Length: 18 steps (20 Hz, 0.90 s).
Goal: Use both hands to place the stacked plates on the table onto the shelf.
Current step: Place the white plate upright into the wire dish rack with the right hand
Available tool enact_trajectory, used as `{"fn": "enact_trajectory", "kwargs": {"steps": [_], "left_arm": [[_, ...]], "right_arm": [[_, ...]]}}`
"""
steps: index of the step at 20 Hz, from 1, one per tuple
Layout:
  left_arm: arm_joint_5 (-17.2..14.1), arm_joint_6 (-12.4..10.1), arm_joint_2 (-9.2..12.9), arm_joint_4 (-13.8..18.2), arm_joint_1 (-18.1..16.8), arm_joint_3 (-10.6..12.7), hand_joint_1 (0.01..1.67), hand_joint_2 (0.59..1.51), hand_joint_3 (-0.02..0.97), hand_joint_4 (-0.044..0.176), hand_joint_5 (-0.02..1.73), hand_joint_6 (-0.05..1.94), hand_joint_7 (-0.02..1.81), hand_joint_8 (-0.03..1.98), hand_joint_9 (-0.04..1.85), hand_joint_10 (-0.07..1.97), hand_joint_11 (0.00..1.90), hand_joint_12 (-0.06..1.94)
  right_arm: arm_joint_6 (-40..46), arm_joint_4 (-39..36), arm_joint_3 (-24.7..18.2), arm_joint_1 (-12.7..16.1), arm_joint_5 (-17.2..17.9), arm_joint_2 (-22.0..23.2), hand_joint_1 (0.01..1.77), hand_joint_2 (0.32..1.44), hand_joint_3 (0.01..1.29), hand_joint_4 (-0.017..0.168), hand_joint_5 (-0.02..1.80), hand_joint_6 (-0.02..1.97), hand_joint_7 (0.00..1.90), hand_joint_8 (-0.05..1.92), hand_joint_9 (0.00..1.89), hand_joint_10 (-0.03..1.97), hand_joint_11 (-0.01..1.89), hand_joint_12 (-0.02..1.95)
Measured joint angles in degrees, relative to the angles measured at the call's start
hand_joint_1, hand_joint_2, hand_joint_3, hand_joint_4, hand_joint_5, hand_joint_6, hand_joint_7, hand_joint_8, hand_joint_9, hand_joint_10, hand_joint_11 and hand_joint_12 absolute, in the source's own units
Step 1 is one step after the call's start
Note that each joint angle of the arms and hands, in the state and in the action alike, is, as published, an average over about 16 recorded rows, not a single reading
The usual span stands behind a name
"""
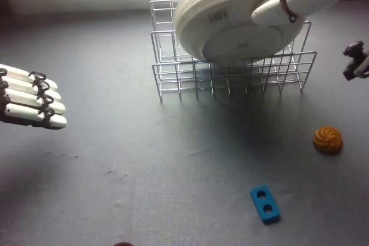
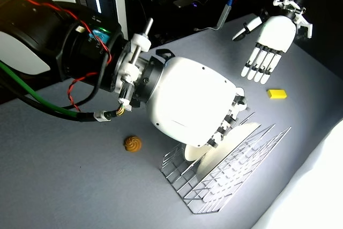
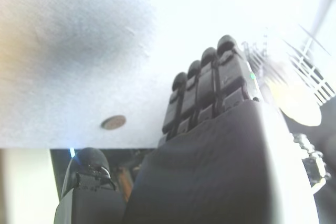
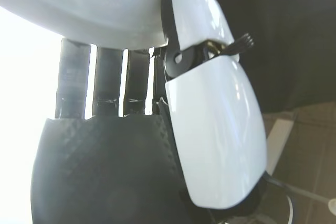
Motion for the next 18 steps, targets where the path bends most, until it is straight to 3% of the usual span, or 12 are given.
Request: {"fn": "enact_trajectory", "kwargs": {"steps": [18], "left_arm": [[-0.28,-0.14,-0.53,0.41,-0.61,0.50,0.01,1.055,0.001,-0.002,0.02,0.02,0.01,0.01,0.02,0.01,0.02,0.00]], "right_arm": [[-2.19,0.42,2.86,-4.47,3.29,-2.26,1.37,1.05,0.01,-0.008,0.78,0.98,0.97,0.96,1.02,1.12,0.91,1.25]]}}
